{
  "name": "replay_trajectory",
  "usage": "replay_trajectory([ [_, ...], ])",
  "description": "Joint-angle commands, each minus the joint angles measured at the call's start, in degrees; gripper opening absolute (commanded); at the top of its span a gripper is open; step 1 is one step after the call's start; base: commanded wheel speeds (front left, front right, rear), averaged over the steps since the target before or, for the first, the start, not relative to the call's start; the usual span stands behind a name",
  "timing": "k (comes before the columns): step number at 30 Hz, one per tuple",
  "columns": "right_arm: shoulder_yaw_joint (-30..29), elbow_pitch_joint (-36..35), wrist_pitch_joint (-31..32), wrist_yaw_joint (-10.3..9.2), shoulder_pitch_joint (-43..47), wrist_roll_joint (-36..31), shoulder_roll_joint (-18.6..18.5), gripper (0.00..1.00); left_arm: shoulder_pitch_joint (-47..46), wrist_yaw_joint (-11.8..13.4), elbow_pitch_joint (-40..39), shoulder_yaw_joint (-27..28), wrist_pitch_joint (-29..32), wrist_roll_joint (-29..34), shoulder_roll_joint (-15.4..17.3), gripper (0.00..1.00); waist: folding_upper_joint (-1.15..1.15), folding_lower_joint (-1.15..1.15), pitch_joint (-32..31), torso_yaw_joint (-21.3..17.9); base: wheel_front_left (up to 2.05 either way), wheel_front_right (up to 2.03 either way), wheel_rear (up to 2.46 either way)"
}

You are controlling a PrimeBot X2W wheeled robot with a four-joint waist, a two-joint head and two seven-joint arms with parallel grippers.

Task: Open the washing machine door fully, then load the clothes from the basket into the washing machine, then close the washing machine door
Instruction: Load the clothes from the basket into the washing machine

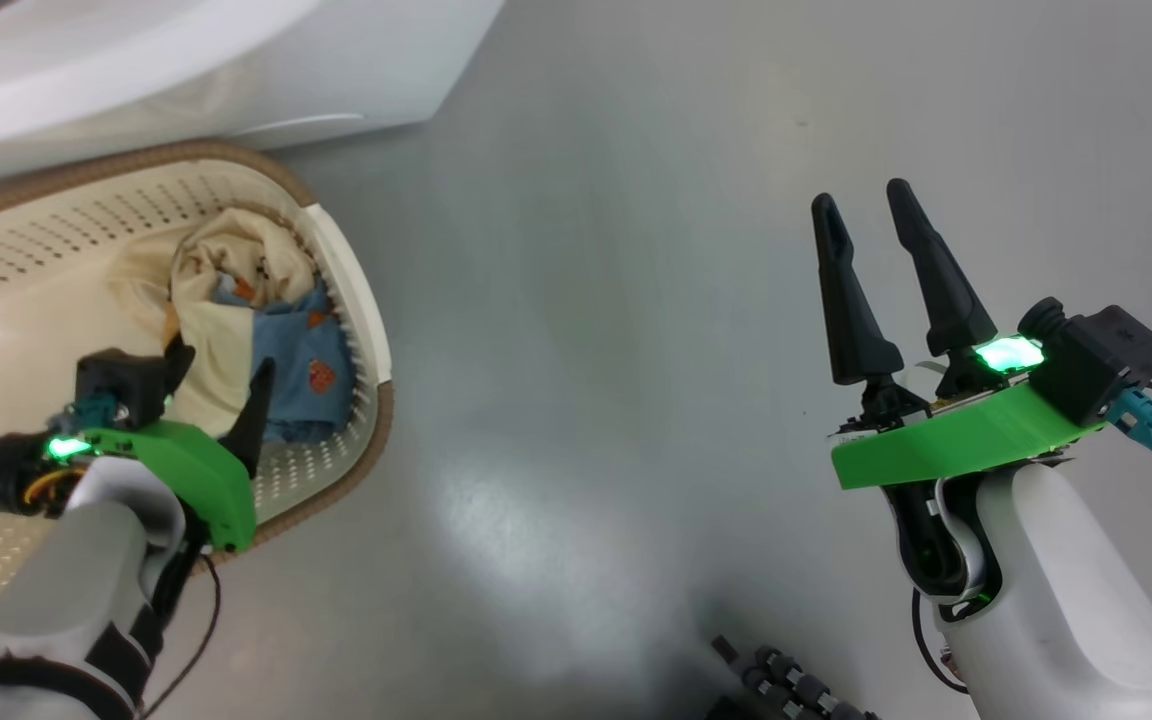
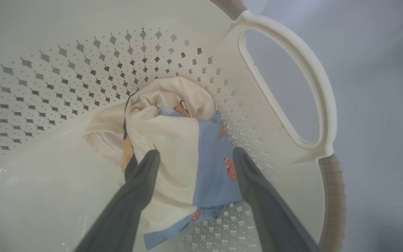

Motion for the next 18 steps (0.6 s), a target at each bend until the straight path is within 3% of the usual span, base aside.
replay_trajectory([
  [1, 1.4, -1.6, -0.5, 0.26, 0.0, -0.8, 0.2, 1.0, -0.6, 0.0, 0.1, 0.1, 0.1, -0.8, 2.1, 1.0, 0.0, -0.01, 1.2, -0.9, 0.0, 0.0, 0.0],
  [18, 4.6, -3.2, -0.5, 0.26, -1.5, -0.9, 0.3, 1.0, -5.6, 0.0, 1.9, -9.1, 1.4, -9.0, 5.4, 1.0, 0.0, -0.01, 5.4, -2.7, 0.0, 0.0, 0.0],
])
